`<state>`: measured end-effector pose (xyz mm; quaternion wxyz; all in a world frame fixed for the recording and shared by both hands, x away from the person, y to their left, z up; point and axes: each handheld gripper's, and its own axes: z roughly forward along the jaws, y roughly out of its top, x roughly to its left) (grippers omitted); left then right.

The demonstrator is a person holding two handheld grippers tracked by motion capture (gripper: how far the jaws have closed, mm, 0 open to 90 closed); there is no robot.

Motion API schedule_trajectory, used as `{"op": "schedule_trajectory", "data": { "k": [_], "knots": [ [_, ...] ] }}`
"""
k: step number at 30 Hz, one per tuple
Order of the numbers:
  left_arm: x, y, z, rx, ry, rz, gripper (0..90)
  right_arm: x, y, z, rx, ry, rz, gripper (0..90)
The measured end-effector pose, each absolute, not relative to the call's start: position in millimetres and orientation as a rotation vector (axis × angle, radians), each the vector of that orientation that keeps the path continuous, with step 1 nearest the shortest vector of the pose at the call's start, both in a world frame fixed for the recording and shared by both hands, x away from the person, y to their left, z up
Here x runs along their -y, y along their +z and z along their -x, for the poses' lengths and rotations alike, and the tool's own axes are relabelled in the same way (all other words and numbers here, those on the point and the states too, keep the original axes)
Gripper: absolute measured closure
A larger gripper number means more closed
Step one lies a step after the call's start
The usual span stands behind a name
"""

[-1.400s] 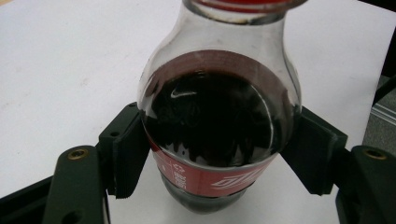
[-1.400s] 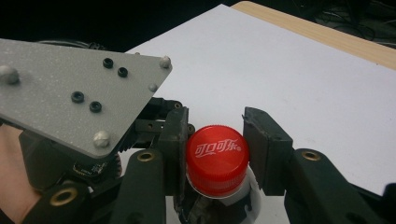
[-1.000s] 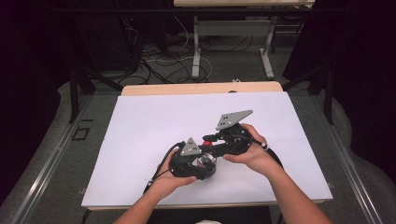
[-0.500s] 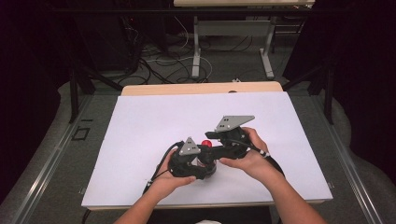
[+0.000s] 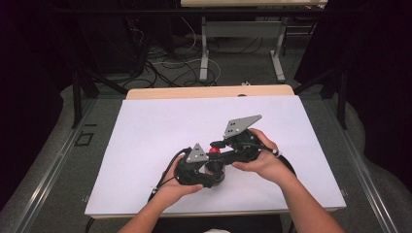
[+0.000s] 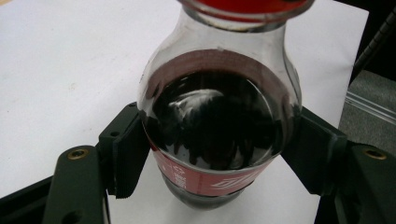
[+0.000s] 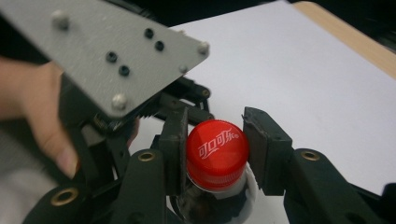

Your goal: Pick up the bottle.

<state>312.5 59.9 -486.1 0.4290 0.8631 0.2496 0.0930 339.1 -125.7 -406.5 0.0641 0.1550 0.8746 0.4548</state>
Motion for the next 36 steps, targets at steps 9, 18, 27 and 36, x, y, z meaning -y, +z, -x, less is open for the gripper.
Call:
{"op": "schedule_trajectory", "data": {
  "k": [9,18,27,36],
  "knots": [
    [-62,-484,-314,-0.651,0.229,-2.148,29.9,126,-408,-334,-2.539,1.378,-0.632,47.3],
    [-62,-484,-314,-0.681,0.236,-2.133,29.9,115,-411,-321,-2.420,1.340,-0.825,46.9],
    [-64,-482,-314,-0.666,0.225,-2.157,29.9,114,-408,-323,-2.471,1.335,-0.799,61.2],
    [-61,-482,-312,-0.649,0.221,-2.144,29.9,124,-402,-344,-2.674,1.351,-0.499,61.4]
  ]
}}
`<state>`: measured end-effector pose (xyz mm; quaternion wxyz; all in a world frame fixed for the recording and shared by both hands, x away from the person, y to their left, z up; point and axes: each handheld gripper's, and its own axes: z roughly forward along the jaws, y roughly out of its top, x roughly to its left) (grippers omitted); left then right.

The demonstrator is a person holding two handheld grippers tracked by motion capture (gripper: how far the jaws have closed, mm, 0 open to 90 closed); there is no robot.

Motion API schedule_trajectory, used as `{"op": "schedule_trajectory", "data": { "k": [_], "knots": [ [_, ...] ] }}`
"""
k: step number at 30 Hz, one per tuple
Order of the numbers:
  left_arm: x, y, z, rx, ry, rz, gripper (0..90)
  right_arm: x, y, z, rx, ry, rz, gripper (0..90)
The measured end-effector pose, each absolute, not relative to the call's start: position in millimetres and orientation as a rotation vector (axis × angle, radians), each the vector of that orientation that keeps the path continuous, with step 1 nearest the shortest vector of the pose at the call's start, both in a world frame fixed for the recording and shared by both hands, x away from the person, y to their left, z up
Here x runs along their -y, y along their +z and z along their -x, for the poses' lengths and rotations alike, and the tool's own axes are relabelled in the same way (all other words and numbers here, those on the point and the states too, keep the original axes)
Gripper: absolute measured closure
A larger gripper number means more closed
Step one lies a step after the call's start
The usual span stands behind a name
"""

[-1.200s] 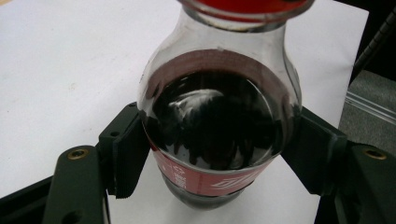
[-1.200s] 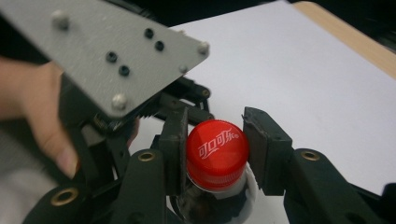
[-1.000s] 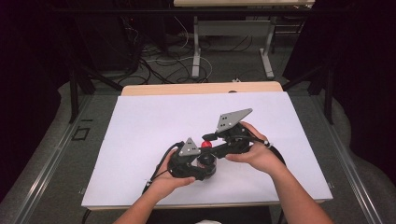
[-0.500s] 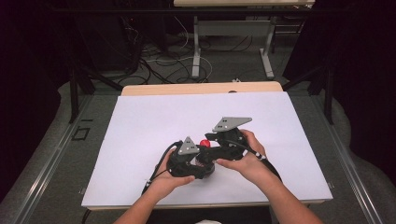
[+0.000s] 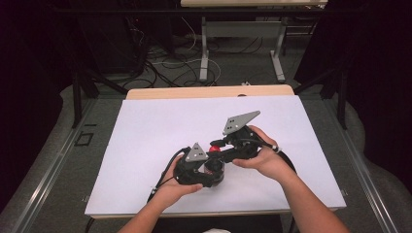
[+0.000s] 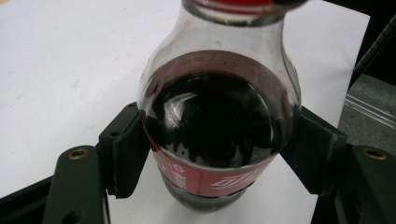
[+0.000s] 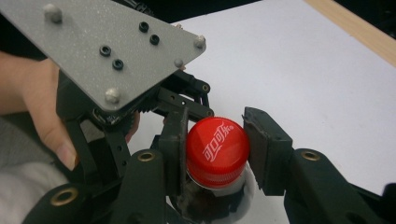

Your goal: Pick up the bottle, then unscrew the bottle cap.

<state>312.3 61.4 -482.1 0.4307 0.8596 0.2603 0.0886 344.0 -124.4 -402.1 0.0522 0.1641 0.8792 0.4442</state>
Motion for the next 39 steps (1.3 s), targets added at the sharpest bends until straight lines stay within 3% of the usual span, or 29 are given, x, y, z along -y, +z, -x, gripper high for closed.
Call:
{"op": "schedule_trajectory", "data": {
  "k": [3,5,8,10,13,31,39],
  "knots": [
    [-62,-481,-313,-0.655,0.224,-2.134,29.9,125,-400,-346,-2.682,1.363,-0.493,60.1],
    [-62,-480,-313,-0.661,0.233,-2.132,29.9,125,-400,-341,-2.610,1.372,-0.584,46.8],
    [-63,-481,-313,-0.683,0.221,-2.133,29.9,125,-399,-336,-2.527,1.364,-0.638,43.1],
    [-63,-482,-313,-0.689,0.227,-2.126,29.9,123,-399,-326,-2.432,1.346,-0.684,35.3],
    [-64,-482,-314,-0.685,0.230,-2.133,29.9,121,-398,-319,-2.414,1.326,-0.724,35.2],
    [-65,-481,-314,-0.712,0.241,-2.132,29.9,108,-404,-319,-2.379,1.346,-1.040,60.3],
    [-66,-482,-314,-0.707,0.231,-2.143,29.9,111,-404,-326,-2.467,1.342,-0.935,61.6]
  ]
}}
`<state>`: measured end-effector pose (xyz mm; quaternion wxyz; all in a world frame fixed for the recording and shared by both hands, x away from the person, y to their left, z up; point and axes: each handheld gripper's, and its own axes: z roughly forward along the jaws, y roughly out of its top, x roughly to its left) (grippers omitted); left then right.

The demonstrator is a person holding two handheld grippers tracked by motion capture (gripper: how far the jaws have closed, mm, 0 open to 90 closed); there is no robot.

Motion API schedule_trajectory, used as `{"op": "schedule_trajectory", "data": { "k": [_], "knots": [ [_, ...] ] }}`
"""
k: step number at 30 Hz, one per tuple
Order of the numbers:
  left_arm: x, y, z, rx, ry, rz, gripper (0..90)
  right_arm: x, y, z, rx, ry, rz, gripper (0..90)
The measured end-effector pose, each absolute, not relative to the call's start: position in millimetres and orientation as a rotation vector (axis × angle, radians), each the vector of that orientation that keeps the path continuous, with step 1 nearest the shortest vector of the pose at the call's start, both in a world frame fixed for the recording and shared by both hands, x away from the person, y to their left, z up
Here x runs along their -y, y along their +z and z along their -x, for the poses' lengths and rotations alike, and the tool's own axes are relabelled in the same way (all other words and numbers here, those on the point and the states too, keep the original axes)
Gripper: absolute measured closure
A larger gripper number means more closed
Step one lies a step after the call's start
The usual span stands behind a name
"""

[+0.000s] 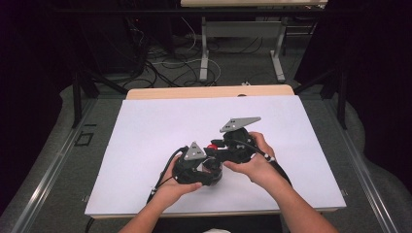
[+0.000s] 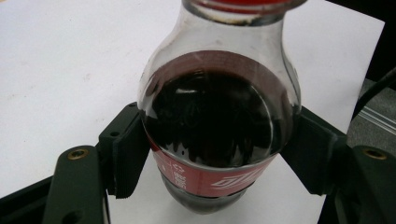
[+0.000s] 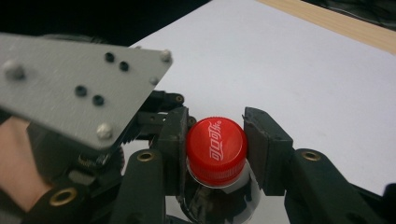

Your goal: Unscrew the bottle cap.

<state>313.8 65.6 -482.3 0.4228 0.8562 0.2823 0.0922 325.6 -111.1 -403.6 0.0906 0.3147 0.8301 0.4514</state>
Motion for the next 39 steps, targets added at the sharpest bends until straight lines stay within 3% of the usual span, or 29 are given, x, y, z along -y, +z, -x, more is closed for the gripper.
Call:
{"op": "schedule_trajectory", "data": {
  "k": [10,11,12,15,21,27,28,39],
  "knots": [
    [-61,-483,-311,-0.674,0.215,-2.157,29.9,123,-397,-355,-2.799,1.310,-0.423,61.3],
    [-62,-483,-312,-0.672,0.210,-2.161,29.9,122,-397,-354,-2.786,1.311,-0.448,60.4],
    [-62,-483,-312,-0.678,0.206,-2.158,29.9,121,-394,-350,-2.740,1.298,-0.558,50.3],
    [-64,-482,-313,-0.686,0.212,-2.157,29.9,120,-393,-345,-2.662,1.316,-0.713,47.8],
    [-65,-482,-314,-0.703,0.227,-2.160,29.8,111,-390,-327,-2.541,1.283,-0.944,48.9],
    [-64,-482,-313,-0.715,0.233,-2.145,29.8,103,-392,-322,-2.489,1.211,-1.023,55.8],
    [-64,-482,-313,-0.715,0.231,-2.145,29.8,102,-393,-323,-2.491,1.202,-1.007,59.9],
    [-65,-482,-313,-0.699,0.225,-2.151,29.8,112,-391,-340,-2.672,1.236,-0.705,61.3]
  ]
}}
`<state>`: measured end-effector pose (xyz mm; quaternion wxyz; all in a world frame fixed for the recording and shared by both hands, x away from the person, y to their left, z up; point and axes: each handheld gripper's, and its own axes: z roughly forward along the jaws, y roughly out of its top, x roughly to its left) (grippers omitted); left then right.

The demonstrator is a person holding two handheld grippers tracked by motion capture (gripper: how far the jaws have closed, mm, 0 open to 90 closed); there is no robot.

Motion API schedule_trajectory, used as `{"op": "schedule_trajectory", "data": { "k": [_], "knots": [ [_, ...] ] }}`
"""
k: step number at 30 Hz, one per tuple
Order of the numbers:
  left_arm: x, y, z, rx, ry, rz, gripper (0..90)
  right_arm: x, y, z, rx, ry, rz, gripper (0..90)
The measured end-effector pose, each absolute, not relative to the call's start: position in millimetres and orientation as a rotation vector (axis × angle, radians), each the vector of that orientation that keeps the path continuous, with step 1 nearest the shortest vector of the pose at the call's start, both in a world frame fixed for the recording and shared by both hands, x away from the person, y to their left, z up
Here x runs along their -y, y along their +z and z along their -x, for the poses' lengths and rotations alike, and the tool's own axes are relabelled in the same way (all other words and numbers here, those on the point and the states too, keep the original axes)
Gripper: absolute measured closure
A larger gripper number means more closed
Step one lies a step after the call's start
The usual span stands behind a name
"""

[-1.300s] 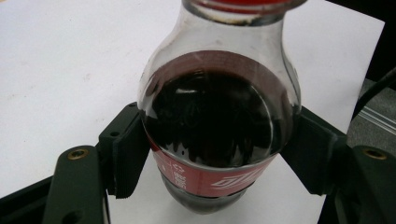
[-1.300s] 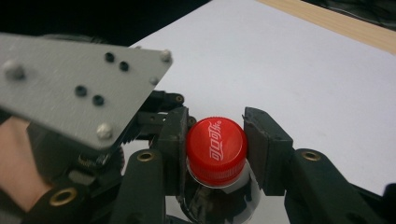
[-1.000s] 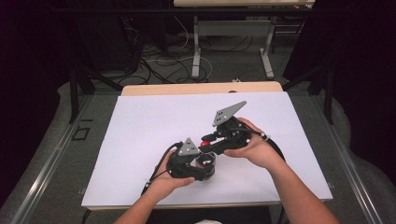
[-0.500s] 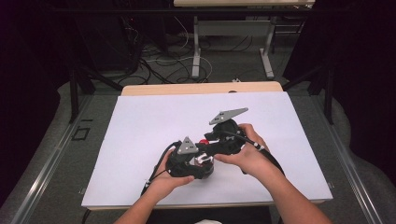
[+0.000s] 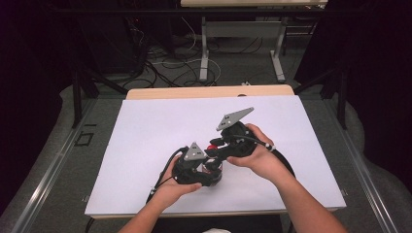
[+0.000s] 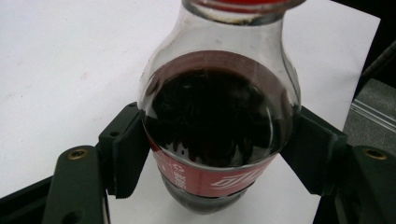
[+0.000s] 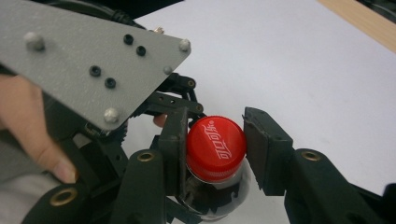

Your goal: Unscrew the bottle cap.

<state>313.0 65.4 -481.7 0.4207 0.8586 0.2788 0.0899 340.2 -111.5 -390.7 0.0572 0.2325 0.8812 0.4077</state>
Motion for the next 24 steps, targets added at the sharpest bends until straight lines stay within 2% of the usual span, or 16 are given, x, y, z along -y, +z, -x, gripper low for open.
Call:
{"op": "schedule_trajectory", "data": {
  "k": [7,9,11,13,24],
  "knots": [
    [-64,-482,-312,-0.687,0.221,-2.157,29.8,116,-391,-348,-2.760,1.241,-0.494,60.1],
    [-64,-482,-312,-0.691,0.224,-2.155,29.8,115,-390,-346,-2.723,1.259,-0.519,50.4],
    [-64,-482,-312,-0.697,0.228,-2.146,29.8,115,-387,-343,-2.699,1.262,-0.522,49.1],
    [-65,-481,-313,-0.693,0.230,-2.155,29.8,114,-386,-340,-2.671,1.269,-0.548,43.5],
    [-66,-481,-313,-0.715,0.228,-2.131,29.8,106,-380,-328,-2.583,1.181,-0.741,42.5]
  ]
}}
